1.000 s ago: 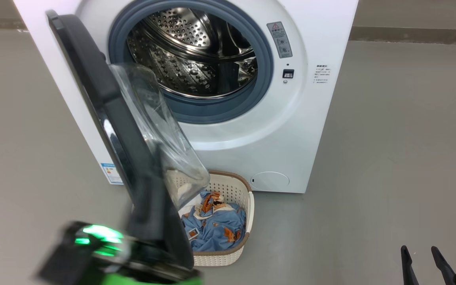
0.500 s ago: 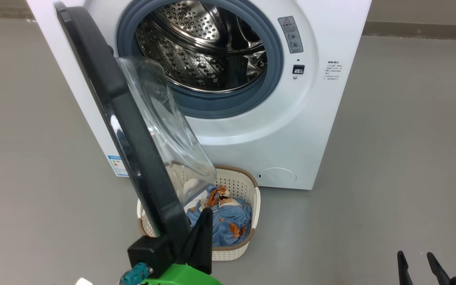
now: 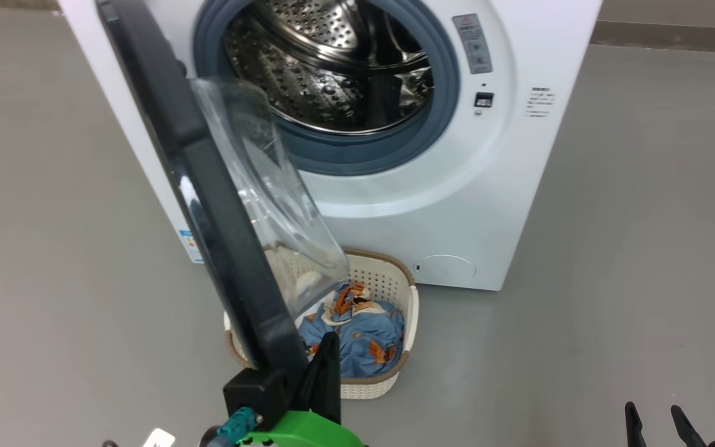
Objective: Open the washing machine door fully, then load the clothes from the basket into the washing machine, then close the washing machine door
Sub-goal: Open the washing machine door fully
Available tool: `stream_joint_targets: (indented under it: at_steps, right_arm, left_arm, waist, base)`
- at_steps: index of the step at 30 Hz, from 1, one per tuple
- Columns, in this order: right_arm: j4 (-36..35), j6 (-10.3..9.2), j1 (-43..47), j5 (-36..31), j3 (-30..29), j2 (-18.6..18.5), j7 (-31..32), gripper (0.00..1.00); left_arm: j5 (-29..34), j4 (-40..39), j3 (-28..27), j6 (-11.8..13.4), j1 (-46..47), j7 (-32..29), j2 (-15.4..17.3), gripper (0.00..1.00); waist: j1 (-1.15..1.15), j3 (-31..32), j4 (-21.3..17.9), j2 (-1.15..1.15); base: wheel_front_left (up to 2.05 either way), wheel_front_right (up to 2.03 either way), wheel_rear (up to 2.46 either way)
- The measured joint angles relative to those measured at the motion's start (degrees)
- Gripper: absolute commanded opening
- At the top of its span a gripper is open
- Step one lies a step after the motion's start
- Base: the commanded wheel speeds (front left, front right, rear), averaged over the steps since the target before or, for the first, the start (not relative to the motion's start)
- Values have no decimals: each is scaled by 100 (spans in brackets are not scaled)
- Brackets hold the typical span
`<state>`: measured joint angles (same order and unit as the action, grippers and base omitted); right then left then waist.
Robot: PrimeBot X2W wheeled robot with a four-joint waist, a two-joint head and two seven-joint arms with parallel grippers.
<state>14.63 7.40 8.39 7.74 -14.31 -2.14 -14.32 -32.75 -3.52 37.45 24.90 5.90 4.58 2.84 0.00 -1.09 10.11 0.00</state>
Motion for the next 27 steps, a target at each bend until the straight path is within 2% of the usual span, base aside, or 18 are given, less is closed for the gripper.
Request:
stream_joint_targets:
  at_steps: [4, 9, 19, 27]
  right_arm:
    - [30, 0, 14, 21, -2, 1, 0, 100]
    - [30, 0, 12, 25, 18, 1, 0, 100]
    - [11, 0, -9, 25, -88, 2, 0, 100]
    - [-65, 0, -11, 24, -116, 2, 0, 100]
  left_arm:
    - [7, 7, 49, 108, 62, 46, -2, 0]
    - [25, -12, 136, 114, 120, 45, -20, 0]
    - [68, -81, 143, 194, 122, 55, -20, 0]
    - [45, -55, -386, 435, 113, 254, 191, 0]
  waist:
    - [0, -44, 161, 0]
    - [0, -111, 435, 0]
    - [0, -243, 1162, 0]
    - [0, -306, 1823, 0]
  base:
    - [0, 0, 0]
    - [0, 0, 0]
    - [0, 0, 0]
    - [0, 0, 0]
